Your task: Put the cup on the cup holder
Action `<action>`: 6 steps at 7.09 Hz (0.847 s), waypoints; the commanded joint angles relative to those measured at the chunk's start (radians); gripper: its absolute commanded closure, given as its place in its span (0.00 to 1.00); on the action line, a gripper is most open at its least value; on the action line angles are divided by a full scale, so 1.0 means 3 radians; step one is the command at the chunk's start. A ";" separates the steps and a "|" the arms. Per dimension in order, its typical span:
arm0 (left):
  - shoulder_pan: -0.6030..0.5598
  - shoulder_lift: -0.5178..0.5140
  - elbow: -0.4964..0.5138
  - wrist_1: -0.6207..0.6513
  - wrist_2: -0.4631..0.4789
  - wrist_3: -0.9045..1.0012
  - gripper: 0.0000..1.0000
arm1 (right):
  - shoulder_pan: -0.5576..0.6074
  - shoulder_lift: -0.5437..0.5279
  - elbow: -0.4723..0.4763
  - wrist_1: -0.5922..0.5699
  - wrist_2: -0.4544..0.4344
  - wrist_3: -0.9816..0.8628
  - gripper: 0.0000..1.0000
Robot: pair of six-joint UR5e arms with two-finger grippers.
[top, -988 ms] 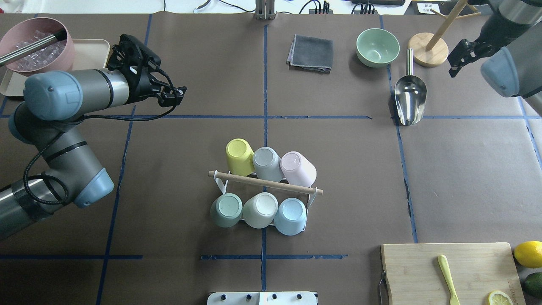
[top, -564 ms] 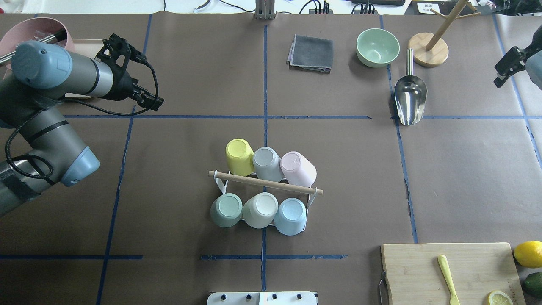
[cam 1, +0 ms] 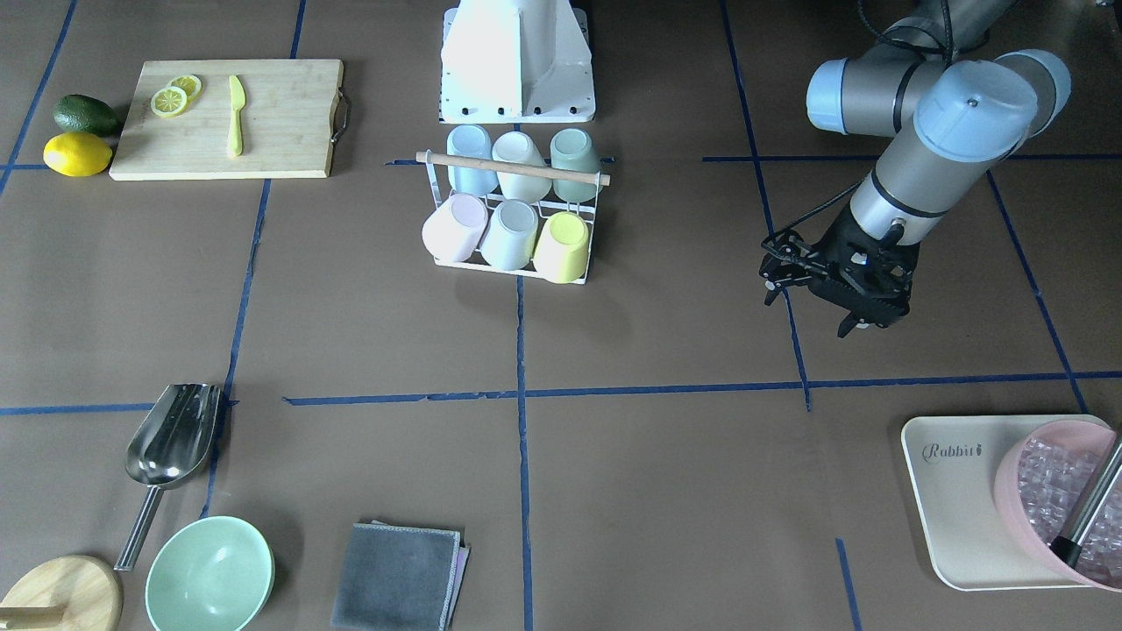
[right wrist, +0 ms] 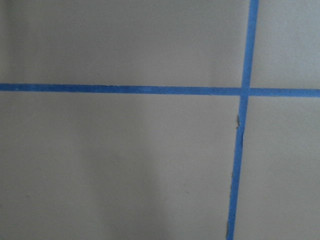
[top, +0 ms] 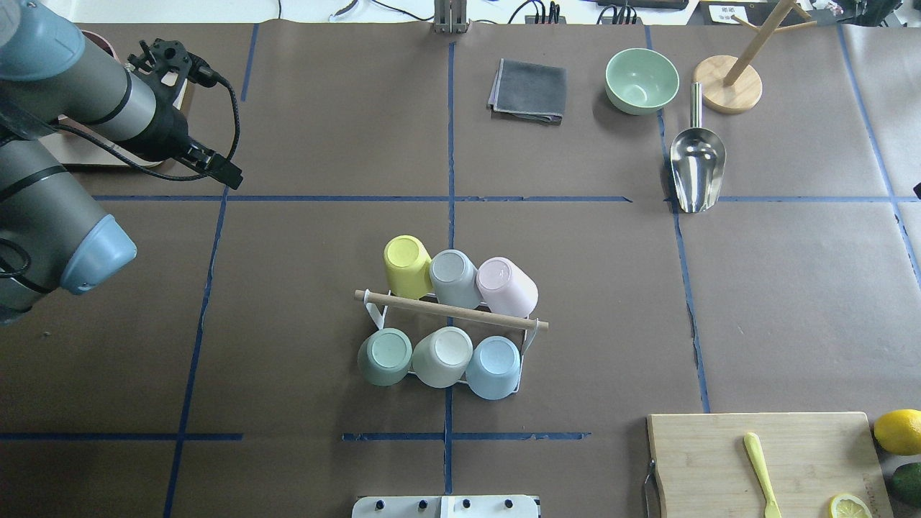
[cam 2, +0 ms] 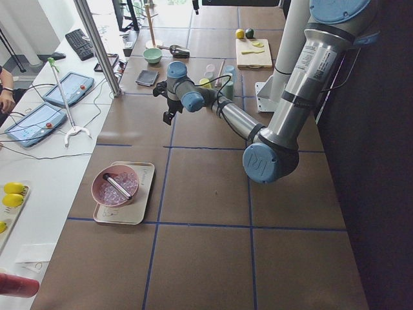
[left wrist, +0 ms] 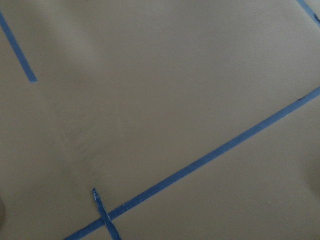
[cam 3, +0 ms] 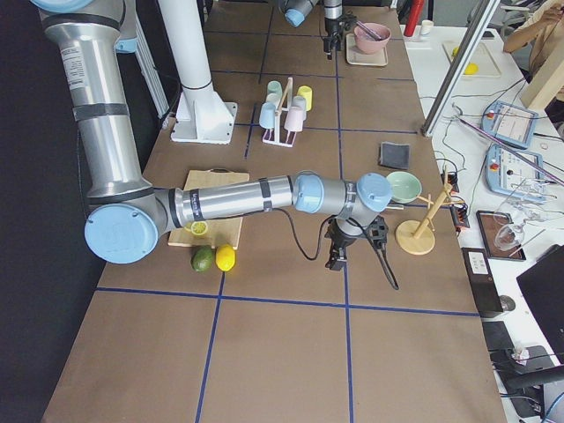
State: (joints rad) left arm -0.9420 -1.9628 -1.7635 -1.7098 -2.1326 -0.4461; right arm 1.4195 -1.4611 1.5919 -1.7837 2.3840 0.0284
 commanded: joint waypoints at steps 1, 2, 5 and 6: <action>-0.0274 0.0094 -0.0104 0.0427 -0.0253 0.0030 0.00 | 0.0156 -0.0481 0.0047 0.0625 -0.0082 -0.0028 0.00; -0.0372 0.0232 -0.0094 0.0423 -0.0280 0.0151 0.00 | 0.0207 -0.0711 0.0052 0.0876 -0.0118 -0.0033 0.00; -0.0791 0.0731 -0.0032 0.0393 -0.0290 0.0924 0.00 | 0.0264 -0.0760 0.0017 0.0914 -0.0164 -0.0013 0.00; -0.0949 0.0921 -0.0012 0.0361 -0.0336 0.0925 0.00 | 0.0315 -0.0739 0.0027 0.0899 -0.0149 -0.0008 0.00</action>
State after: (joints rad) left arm -1.1757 -1.7663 -1.7692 -1.5886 -2.2211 -0.1862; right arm 1.4979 -1.6872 1.5987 -1.5102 2.3351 0.0225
